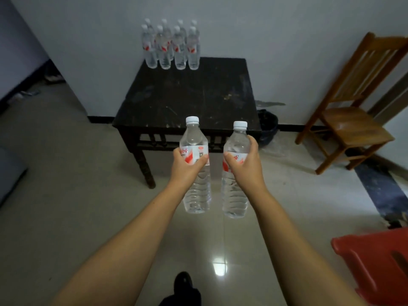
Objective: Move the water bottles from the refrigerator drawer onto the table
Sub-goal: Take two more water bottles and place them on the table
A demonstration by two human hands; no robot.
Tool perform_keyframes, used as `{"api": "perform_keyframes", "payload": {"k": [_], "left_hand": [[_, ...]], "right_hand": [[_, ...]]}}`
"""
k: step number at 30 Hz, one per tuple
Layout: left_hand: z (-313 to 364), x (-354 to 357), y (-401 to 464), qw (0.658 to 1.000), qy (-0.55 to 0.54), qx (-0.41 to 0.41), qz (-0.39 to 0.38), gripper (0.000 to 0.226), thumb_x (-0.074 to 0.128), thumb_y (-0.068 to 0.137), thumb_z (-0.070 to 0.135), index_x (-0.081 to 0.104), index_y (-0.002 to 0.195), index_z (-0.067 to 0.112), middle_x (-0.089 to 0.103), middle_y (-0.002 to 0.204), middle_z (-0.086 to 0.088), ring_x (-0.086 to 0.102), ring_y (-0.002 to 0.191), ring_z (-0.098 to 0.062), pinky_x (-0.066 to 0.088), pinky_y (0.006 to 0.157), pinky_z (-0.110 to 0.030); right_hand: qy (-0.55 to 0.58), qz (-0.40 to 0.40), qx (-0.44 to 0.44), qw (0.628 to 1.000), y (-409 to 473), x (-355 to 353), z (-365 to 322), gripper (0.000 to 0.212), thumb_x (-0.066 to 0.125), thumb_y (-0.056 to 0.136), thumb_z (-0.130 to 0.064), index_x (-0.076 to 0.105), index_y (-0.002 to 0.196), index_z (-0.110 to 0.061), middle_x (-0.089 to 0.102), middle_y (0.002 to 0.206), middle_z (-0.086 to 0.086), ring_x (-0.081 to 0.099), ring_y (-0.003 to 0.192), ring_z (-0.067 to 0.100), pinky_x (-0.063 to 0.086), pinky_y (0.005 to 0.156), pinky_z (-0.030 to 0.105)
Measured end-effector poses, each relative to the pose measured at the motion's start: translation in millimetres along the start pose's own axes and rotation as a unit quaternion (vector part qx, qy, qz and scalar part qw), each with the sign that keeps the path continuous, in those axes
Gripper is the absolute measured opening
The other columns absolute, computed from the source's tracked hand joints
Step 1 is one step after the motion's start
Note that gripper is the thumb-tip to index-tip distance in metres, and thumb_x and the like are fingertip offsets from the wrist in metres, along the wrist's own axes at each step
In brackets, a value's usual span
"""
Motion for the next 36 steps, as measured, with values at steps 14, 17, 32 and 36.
{"api": "perform_keyframes", "payload": {"k": [14,17,32,36], "left_hand": [[31,-63,159,1.000,-0.023,-0.002,0.010,0.066,0.071,0.082,0.034,0.033,0.134,0.019,0.054,0.116,0.002,0.057,0.099,-0.014,0.047,0.078,-0.030],[41,-65,206,1.000,-0.019,0.000,0.025,0.067,0.071,0.082,0.033,0.032,0.134,0.018,0.052,0.115,0.002,0.055,0.098,-0.013,0.046,0.077,-0.029],[107,-96,427,0.991,-0.050,-0.011,0.121,0.075,0.074,0.080,0.028,0.029,0.139,0.021,0.047,0.118,0.006,0.050,0.103,-0.011,0.044,0.082,-0.027],[109,-110,492,0.992,-0.055,-0.015,0.113,0.075,0.075,0.079,0.023,0.030,0.139,0.020,0.050,0.122,0.003,0.052,0.103,-0.010,0.044,0.079,-0.026]], "right_hand": [[0.003,-0.033,-0.004,0.999,132,129,-44,0.075,0.067,0.085,-0.035,0.023,0.146,-0.034,0.043,0.138,-0.001,0.049,0.105,0.007,0.037,0.065,0.010],[-0.004,-0.039,-0.013,0.999,180,152,-49,0.075,0.068,0.084,-0.036,0.023,0.145,-0.035,0.043,0.138,-0.001,0.048,0.106,0.008,0.045,0.080,0.020],[-0.008,-0.109,-0.055,0.992,406,263,-109,0.079,0.068,0.083,-0.035,0.022,0.147,-0.033,0.039,0.143,0.002,0.047,0.123,0.018,0.042,0.097,0.033],[-0.004,-0.119,-0.049,0.992,455,309,-111,0.079,0.069,0.082,-0.035,0.022,0.147,-0.032,0.041,0.140,0.002,0.050,0.120,0.017,0.043,0.095,0.032]]}}
Point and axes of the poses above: each hand's wrist, its own y-axis towards the middle knuckle, its own x-axis out of the palm, z = x × y, the point moved 5 cm from there along y, towards the middle knuckle
